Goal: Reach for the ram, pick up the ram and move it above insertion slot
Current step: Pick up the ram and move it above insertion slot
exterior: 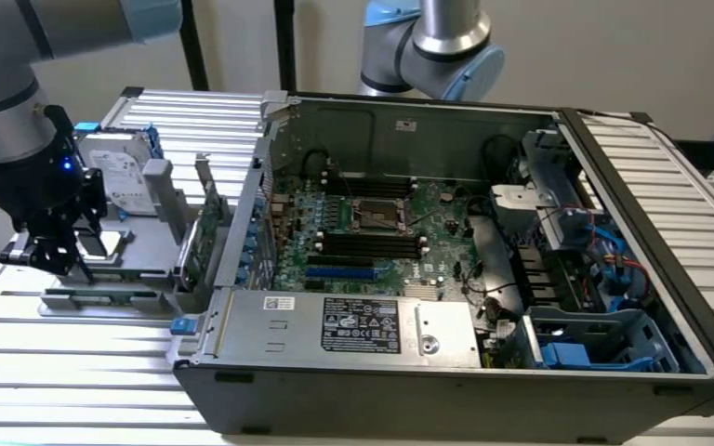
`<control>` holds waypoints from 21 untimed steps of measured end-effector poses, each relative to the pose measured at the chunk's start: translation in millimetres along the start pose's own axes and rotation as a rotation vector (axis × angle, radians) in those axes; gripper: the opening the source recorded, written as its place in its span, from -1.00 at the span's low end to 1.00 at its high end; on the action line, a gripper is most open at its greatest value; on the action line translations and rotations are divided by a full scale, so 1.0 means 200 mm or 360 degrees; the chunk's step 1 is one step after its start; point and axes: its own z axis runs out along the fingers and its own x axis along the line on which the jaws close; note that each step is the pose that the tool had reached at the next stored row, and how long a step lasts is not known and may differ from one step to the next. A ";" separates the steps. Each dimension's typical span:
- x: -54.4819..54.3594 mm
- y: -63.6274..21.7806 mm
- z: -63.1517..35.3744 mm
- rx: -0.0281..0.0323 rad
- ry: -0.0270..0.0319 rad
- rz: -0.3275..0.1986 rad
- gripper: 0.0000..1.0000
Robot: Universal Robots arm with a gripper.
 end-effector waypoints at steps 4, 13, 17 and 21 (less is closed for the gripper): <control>0.00 -0.001 0.036 0.00001 0.00003 -0.0007 -0.16; 0.00 -0.004 0.118 0.00000 0.00009 -0.0021 -0.16; 0.00 -0.006 0.149 -0.00004 0.00011 -0.0026 -0.16; 0.02 -0.007 0.165 -0.00006 0.00012 -0.0030 -0.16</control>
